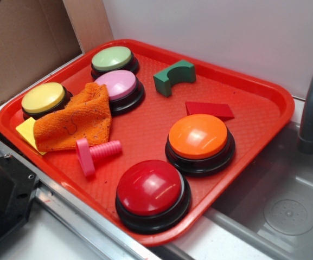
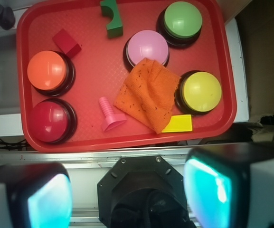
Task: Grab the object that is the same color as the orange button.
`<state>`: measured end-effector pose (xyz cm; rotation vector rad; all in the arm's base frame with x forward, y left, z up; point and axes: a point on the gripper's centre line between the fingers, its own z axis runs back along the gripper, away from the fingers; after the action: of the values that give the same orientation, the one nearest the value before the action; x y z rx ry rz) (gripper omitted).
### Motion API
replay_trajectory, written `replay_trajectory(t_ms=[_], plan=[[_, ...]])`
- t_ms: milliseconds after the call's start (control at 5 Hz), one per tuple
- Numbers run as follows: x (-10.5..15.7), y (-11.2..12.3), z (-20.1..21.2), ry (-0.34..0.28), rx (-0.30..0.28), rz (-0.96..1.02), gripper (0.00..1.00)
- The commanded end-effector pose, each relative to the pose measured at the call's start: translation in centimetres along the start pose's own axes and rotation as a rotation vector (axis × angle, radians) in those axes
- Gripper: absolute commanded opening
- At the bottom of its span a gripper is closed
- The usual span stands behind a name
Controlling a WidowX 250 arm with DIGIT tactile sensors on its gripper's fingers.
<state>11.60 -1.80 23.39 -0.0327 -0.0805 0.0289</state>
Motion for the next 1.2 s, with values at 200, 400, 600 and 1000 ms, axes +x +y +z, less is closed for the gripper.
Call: replay_trajectory(t_ms=[200,400,600,1000], plan=[[0.9,2.6,-4.3,-0.064,0.057,0.132,1.00],[1.5,4.6,-8.0,-0.076,0.080,0.212,1.00],[1.6,6.2,-11.9,-0.075,0.096,0.313,1.00],[3.0,5.4,-19.3,0.018,0.207,0.359,1.00]])
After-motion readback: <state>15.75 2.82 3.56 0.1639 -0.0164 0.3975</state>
